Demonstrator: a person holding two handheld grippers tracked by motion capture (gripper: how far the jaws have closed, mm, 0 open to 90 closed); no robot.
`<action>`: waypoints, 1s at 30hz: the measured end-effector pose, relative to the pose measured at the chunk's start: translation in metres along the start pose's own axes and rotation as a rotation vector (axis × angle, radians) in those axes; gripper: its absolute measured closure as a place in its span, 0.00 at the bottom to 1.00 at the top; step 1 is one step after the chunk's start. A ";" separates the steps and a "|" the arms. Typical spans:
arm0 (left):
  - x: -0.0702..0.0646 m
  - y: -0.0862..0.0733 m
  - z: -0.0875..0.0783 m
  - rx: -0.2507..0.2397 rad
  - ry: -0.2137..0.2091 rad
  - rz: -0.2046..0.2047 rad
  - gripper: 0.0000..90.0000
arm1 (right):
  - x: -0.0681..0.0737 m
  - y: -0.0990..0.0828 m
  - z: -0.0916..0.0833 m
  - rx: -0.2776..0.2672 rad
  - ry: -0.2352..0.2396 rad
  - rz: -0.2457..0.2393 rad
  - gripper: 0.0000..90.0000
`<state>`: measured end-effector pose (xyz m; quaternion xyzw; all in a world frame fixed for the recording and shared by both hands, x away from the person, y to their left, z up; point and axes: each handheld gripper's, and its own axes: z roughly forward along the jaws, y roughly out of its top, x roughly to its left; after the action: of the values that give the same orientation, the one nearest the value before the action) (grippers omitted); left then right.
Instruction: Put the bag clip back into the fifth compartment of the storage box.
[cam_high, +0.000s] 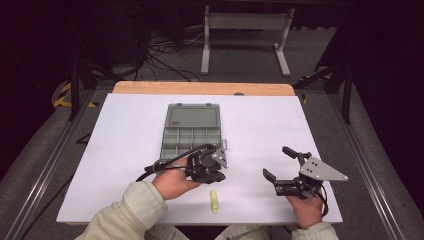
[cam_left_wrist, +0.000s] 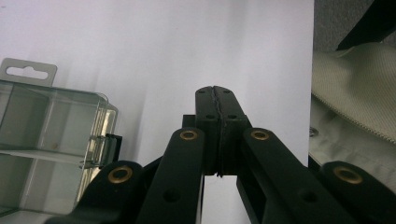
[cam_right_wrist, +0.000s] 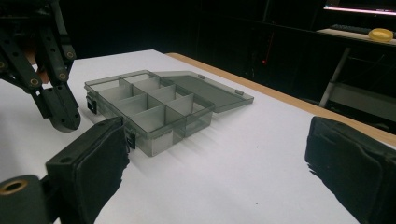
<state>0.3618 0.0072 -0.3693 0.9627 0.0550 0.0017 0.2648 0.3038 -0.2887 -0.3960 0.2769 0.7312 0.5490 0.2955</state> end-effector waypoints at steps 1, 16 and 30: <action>0.000 0.000 0.000 0.010 -0.002 0.003 1.00 | 0.000 0.000 0.000 0.001 0.000 0.000 0.07; 0.005 -0.007 0.018 0.036 -0.048 -0.029 1.00 | 0.001 0.001 0.000 0.000 0.004 -0.004 0.07; 0.009 -0.015 0.043 0.088 -0.077 -0.051 1.00 | 0.001 0.001 0.000 0.000 0.007 -0.004 0.08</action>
<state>0.3706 -0.0009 -0.4146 0.9711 0.0692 -0.0447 0.2242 0.3031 -0.2880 -0.3954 0.2733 0.7328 0.5495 0.2940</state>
